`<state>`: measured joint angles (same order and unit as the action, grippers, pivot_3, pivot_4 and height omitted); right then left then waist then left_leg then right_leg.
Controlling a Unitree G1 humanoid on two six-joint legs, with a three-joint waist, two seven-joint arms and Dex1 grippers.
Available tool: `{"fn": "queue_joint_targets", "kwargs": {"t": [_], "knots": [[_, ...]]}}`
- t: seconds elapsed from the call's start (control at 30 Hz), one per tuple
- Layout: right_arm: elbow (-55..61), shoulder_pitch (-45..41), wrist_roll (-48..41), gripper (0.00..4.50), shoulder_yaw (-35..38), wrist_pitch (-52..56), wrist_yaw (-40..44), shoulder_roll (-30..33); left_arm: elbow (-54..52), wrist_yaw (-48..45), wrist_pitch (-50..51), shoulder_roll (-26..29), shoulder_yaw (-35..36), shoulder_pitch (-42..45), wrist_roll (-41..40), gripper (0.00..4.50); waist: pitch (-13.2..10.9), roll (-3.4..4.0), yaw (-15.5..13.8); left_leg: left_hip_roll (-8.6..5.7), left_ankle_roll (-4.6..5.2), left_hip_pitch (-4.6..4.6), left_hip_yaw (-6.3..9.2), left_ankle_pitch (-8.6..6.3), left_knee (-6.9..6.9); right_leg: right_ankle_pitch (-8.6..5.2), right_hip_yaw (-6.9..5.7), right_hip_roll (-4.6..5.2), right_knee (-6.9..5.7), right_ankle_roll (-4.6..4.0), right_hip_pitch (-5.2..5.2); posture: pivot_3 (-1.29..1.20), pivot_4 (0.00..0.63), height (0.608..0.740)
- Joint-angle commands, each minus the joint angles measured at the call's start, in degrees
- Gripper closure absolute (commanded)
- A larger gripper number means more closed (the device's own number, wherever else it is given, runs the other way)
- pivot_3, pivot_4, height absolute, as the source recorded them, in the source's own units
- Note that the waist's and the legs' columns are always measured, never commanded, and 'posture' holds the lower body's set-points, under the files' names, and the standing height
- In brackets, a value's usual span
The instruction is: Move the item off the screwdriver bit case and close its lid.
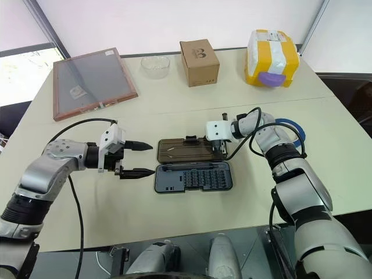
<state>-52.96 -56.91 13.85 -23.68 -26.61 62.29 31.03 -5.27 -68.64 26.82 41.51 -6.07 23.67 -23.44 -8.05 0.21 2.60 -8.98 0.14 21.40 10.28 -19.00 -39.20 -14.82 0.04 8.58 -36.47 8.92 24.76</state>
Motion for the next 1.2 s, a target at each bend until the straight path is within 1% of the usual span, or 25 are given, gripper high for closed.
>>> {"fn": "queue_joint_targets", "kwargs": {"t": [0.03,0.1,0.13,0.2,0.27,0.3,0.37,0.43,0.47,0.53,0.6,0.67,0.7,0.8,0.83,0.87,0.9,0.93,1.07,1.2], "knots": [[0.3,0.2,0.2,4.19,1.2,0.2,-0.6,-0.1,-0.4,-0.1,-1.2,-0.1,0.4,0.5,0.1,0.0,0.0,0.0,0.0,0.0,0.0,0.0,0.0,0.0,0.0,0.0,0.0,0.0,0.0,0.0,0.0,0.0,0.15,0.74],[0.9,0.6,0.5,3.46,1.2,0.3,-0.8,0.2,-0.3,0.0,-1.1,-0.4,0.5,0.4,0.0,0.0,0.0,0.0,0.0,0.0,0.0,0.0,0.0,0.0,0.01,0.0,0.0,0.0,0.0,0.0,0.01,0.0,0.15,0.74],[1.3,0.8,0.8,2.99,1.3,0.3,-1.4,0.3,-0.2,0.1,-1.0,-0.5,0.7,0.4,-0.1,0.0,0.0,0.0,0.0,0.0,0.0,0.0,0.0,0.0,0.0,0.0,0.0,0.01,-0.01,0.0,0.01,0.0,0.15,0.74],[3.0,1.1,0.6,1.95,2.1,1.2,-2.1,0.6,0.0,0.4,-0.5,-1.0,1.1,0.5,-0.5,0.0,0.0,0.0,-0.1,-0.01,0.0,0.01,0.0,0.0,0.0,0.0,0.0,0.01,-0.01,0.0,0.01,0.0,0.15,0.74],[7.0,2.2,-0.1,0.83,3.3,3.0,-2.0,2.0,0.3,0.9,0.0,-1.6,1.8,0.9,-1.1,0.0,0.0,0.0,-0.1,-0.01,0.0,0.01,0.01,0.0,0.0,0.0,0.0,0.01,-0.02,0.0,0.01,0.0,0.15,0.74],[11.4,3.6,-1.0,0.36,4.7,4.8,-1.6,3.7,0.6,1.5,1.2,-2.3,2.8,1.7,-2.5,0.0,0.0,0.0,-0.2,-0.02,0.0,0.02,0.02,0.0,0.0,0.0,0.0,0.02,-0.02,0.0,0.02,0.0,0.15,0.74],[24.3,7.7,-5.4,0.36,9.2,13.7,0.4,7.5,0.5,1.9,2.7,-2.7,4.1,2.6,-4.0,0.0,0.0,0.0,-0.7,-0.07,0.0,0.06,0.11,0.0,-0.01,0.0,0.0,0.03,-0.08,0.0,0.05,0.0,0.15,0.74],[34.6,11.1,-8.8,0.36,12.2,22.3,2.0,9.7,0.1,1.9,2.9,-2.4,4.2,2.7,-4.1,0.0,0.0,0.01,-0.8,-0.13,0.0,0.18,0.21,0.0,-0.03,0.0,0.0,0.07,-0.37,0.0,0.19,0.0,0.15,0.74],[41.8,14.0,-13.6,0.36,14.6,30.5,3.6,10.8,-0.8,2.1,3.2,-2.7,3.7,2.5,-4.1,0.0,0.0,0.01,-0.8,-0.15,0.01,0.19,0.15,0.0,-0.02,0.0,0.01,0.13,-0.56,0.0,0.28,0.0,0.15,0.74],[56.2,20.7,-26.5,0.36,20.6,47.6,5.1,12.2,-4.0,2.1,4.9,-3.7,2.2,1.8,-5.5,0.0,0.0,0.01,-1.2,-0.13,0.0,0.22,0.15,0.0,0.02,0.0,0.01,0.14,-0.56,0.0,0.33,0.0,0.15,0.74],[63.9,24.5,-33.0,0.36,24.5,56.9,2.8,11.7,-6.3,1.7,6.5,-4.2,1.5,0.9,-6.9,0.0,0.0,0.01,-1.4,-0.09,0.02,0.23,0.13,-0.01,0.03,0.0,0.02,0.13,-0.54,0.0,0.32,0.0,0.15,0.74],[67.9,29.3,-32.4,0.29,24.9,59.3,-0.3,12.0,-7.8,0.4,5.7,-4.8,-1.0,-1.2,-6.4,0.54,0.0,0.0,-1.7,-0.09,0.02,0.22,0.05,-0.01,-0.04,0.0,0.04,0.15,-0.52,0.0,0.27,0.0,0.15,0.74],[69.2,31.0,-32.1,0.29,24.9,59.9,-1.9,11.8,-7.5,0.1,3.7,-5.3,-2.7,-2.4,-4.8,0.81,0.0,0.0,-1.9,-0.09,0.03,0.11,0.02,-0.01,-0.06,0.0,0.05,0.16,-0.49,0.0,0.15,0.0,0.15,0.74],[70.7,33.4,-31.6,0.29,24.8,60.8,-5.6,11.0,-6.0,0.4,-0.3,-7.0,-5.2,-4.0,-2.1,2.31,0.0,0.01,-2.3,-0.09,0.03,0.05,-0.06,-0.02,-0.07,0.0,0.05,0.18,-0.16,0.0,0.04,0.0,0.15,0.74],[71.0,34.0,-31.3,0.29,24.8,60.8,-6.7,10.7,-4.8,1.0,-2.2,-7.8,-5.5,-4.0,-0.9,3.03,0.0,0.01,-2.3,-0.09,0.03,0.08,-0.07,-0.01,-0.08,0.0,0.05,0.18,-0.08,0.0,0.02,0.0,0.15,0.74],[71.3,34.6,-31.2,0.29,24.8,61.0,-7.7,10.4,-3.9,1.6,-3.9,-8.5,-5.7,-4.0,0.1,3.42,0.0,0.01,-2.5,-0.09,0.03,0.09,-0.08,-0.01,-0.1,0.0,0.05,0.18,-0.07,0.0,0.02,0.0,0.15,0.74],[71.5,35.2,-31.1,0.29,24.8,60.8,-8.5,10.3,-2.6,2.2,-5.5,-9.1,-5.9,-3.7,1.3,4.01,0.0,0.01,-2.6,-0.1,0.03,0.08,-0.09,-0.01,-0.11,0.0,0.05,0.18,-0.06,0.0,0.02,0.0,0.15,0.74],[71.8,35.6,-31.1,0.29,24.7,60.8,-9.1,10.2,-1.6,2.4,-6.9,-9.3,-6.1,-3.7,2.4,4.48,0.0,0.01,-2.8,-0.09,0.03,0.08,-0.11,-0.01,-0.11,0.0,0.05,0.18,-0.05,0.0,0.02,0.0,0.15,0.74],[72.6,36.4,-31.7,0.29,24.2,61.0,-11.2,9.8,1.8,1.5,-12.9,-8.6,-8.3,-4.3,7.2,4.48,0.0,0.01,-3.2,-0.07,0.03,0.07,-0.18,-0.01,-0.09,0.0,0.04,0.18,0.02,0.0,0.02,0.0,0.15,0.74],[70.6,35.0,-31.2,0.29,23.0,60.8,-12.6,8.9,5.4,-0.6,-22.2,-6.1,-11.8,-6.2,13.8,4.48,0.0,0.0,-3.2,-0.05,0.03,0.07,-0.21,-0.01,-0.07,0.0,0.04,0.17,0.06,0.0,0.01,0.0,0.15,0.74]]}}
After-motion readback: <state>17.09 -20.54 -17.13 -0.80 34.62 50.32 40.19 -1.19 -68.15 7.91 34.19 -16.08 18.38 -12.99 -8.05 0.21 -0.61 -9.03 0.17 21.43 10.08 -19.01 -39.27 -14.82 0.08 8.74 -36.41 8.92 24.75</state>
